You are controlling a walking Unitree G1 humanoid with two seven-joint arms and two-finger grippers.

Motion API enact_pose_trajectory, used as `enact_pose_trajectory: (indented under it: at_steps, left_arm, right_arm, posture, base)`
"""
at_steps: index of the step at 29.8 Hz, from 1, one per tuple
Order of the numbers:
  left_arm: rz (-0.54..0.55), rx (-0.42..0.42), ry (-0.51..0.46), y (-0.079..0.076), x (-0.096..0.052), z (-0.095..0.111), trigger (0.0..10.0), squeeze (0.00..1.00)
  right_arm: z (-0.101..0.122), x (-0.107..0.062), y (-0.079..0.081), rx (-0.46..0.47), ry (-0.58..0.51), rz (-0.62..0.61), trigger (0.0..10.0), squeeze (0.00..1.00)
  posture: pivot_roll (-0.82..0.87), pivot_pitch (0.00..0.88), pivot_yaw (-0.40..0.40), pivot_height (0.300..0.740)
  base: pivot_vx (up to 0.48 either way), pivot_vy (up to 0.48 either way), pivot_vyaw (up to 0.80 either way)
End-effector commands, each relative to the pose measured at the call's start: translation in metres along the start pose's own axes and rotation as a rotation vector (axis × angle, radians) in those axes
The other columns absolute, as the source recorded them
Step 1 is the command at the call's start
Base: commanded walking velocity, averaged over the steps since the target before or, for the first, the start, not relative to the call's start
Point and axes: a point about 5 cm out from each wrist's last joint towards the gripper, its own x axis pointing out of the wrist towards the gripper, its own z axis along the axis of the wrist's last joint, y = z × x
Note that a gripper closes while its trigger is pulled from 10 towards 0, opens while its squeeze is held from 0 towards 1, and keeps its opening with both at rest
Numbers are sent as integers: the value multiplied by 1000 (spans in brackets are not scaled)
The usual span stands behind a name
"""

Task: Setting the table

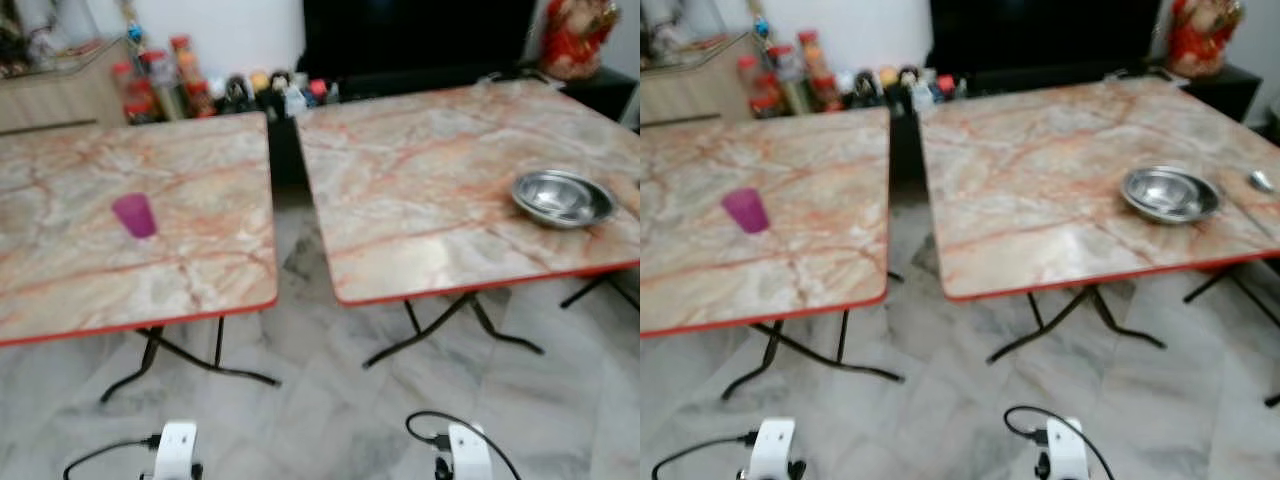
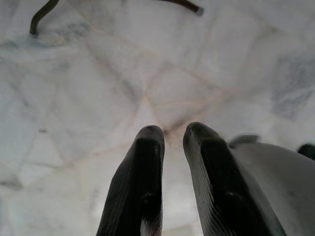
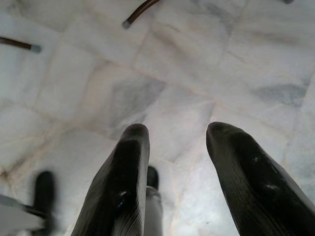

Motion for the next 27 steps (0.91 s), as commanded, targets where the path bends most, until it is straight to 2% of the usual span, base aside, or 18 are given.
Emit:
enact_pose_trajectory:
  at_steps: [1,7,12,27]
  left_arm:
    - [23,15,-2,10,-1,1,10000,0]
    - [21,13,-3,9,-1,1,10000,0]
    - [4,35,-3,6,-1,1,10000,0]
    - [10,12,-3,8,-1,-1,10000,0]
  right_arm:
    - [8,1,11,2,-19,28,10000,0]
    - [9,2,11,-7,-20,31,10000,0]
    - [11,2,11,-13,-23,34,10000,0]
    - [11,2,14,-23,-21,51,10000,0]
  posture:
    - [40,0,35,740]
    - [43,0,29,740]
    - [39,0,28,740]
    - [39,0,33,740]
  base:
    - [0,480,0]
    - [0,480,0]
    - [0,0,0]
    - [0,0,0]
